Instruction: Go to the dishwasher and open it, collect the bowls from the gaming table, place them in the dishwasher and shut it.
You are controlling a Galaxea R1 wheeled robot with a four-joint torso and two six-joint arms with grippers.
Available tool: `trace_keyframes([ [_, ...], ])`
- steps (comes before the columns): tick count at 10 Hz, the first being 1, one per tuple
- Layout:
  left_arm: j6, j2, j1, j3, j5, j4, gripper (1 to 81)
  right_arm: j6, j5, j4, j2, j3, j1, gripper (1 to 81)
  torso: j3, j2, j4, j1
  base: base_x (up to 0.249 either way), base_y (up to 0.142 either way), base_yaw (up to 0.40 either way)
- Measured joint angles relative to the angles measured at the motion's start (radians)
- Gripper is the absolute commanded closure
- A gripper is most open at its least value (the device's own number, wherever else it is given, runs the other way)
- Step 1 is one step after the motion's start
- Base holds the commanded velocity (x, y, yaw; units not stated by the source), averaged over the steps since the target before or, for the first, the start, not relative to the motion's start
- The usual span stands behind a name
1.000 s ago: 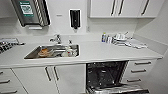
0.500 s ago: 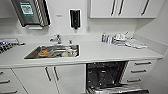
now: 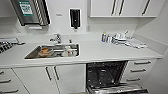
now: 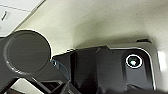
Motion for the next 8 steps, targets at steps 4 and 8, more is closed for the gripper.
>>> trace_keyframes([
  [4, 0.0, 0.122, 0.039, -0.159, -0.047, 0.001, 1.0, -0.002, 0.016, -0.007, 0.12, -0.158, -0.046, 1.0, 0.001, 0.141, 0.0, -0.092, 0.0, 0.0, 0.0],
  [8, 0.009, 0.23, 0.097, -0.258, -0.074, 0.003, 1.0, -0.008, 0.033, -0.016, 0.205, -0.252, -0.106, 1.0, 0.094, 0.26, 0.0, -0.168, 0.0, 0.0, 0.0],
])
